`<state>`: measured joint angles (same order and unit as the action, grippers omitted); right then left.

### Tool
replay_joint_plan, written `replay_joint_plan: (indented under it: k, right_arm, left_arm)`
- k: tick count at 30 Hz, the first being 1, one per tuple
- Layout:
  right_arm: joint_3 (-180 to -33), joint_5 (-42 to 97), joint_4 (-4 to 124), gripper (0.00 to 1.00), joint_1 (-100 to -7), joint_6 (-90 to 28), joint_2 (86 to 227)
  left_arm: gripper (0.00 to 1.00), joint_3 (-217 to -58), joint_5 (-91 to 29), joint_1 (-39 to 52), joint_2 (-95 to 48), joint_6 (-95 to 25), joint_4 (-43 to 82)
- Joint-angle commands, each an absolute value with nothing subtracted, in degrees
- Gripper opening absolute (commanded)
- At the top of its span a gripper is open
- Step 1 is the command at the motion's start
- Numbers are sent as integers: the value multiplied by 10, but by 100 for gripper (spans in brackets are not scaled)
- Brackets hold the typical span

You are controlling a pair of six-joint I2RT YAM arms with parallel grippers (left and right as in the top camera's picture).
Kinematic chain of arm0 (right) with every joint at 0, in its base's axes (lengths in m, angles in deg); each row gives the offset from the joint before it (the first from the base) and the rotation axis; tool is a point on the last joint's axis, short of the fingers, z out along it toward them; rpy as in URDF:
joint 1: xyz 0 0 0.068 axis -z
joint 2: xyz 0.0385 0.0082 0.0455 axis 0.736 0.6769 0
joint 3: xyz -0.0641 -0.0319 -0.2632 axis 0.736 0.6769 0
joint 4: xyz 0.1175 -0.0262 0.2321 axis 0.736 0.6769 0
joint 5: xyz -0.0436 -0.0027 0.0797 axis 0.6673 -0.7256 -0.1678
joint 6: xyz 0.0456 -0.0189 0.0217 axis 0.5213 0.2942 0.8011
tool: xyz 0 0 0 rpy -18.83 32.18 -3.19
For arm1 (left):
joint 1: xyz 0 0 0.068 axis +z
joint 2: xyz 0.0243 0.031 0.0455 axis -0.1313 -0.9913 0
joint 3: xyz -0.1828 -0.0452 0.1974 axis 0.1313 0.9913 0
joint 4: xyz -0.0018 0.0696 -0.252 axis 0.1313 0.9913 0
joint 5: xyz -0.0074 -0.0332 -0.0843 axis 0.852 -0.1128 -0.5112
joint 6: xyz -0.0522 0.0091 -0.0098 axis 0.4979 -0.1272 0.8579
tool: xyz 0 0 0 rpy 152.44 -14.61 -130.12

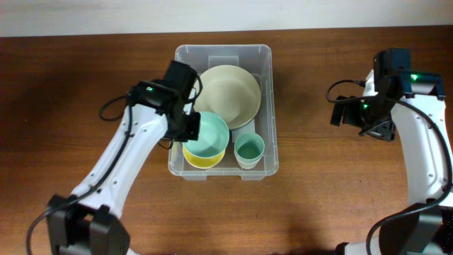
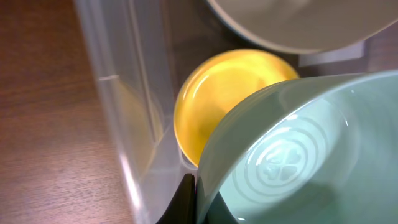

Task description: Pack container

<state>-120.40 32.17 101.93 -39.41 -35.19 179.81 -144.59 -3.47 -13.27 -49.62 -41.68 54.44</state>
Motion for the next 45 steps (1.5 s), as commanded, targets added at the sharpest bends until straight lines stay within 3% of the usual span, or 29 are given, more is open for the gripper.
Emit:
replay_joint_plan:
  k: [1,4,7,10,20,27,29,30,45]
  right_arm:
    - [-1203,325,1019,99,-394,-357,1798]
    - [-1203,325,1019,99,-394,-357,1798]
    - [-1203,325,1019,99,-394,-357,1798]
    - [-1203,325,1019,99,-394,-357,1798]
    - [-1206,329,1014,99,-395,-356,1798]
    - [-1280,334,936,99,-430,-388,1798]
    - [-1281,339,892,99,-443,-393,1798]
    - [-1281,340,876,99,-448,-393,1800]
    - [-1281,360,806,99,-462,-393,1815]
  left_arm:
    - [1,-1449,-37,-134,-513,-412,549]
    - [5,-1449,-36,-134,-513,-412,548]
    - [33,-1449,-35,-134,-513,-412,550]
    - [44,-1449,-35,-134,-513,-412,550]
    - [48,-1467,49,-126,-468,-412,531]
    - [71,-1471,63,-31,-430,-422,393]
    - [85,-1470,62,-8,-433,-423,368]
    - [99,-1470,62,1,-435,-423,364]
    - [100,-1470,65,28,-435,-429,343]
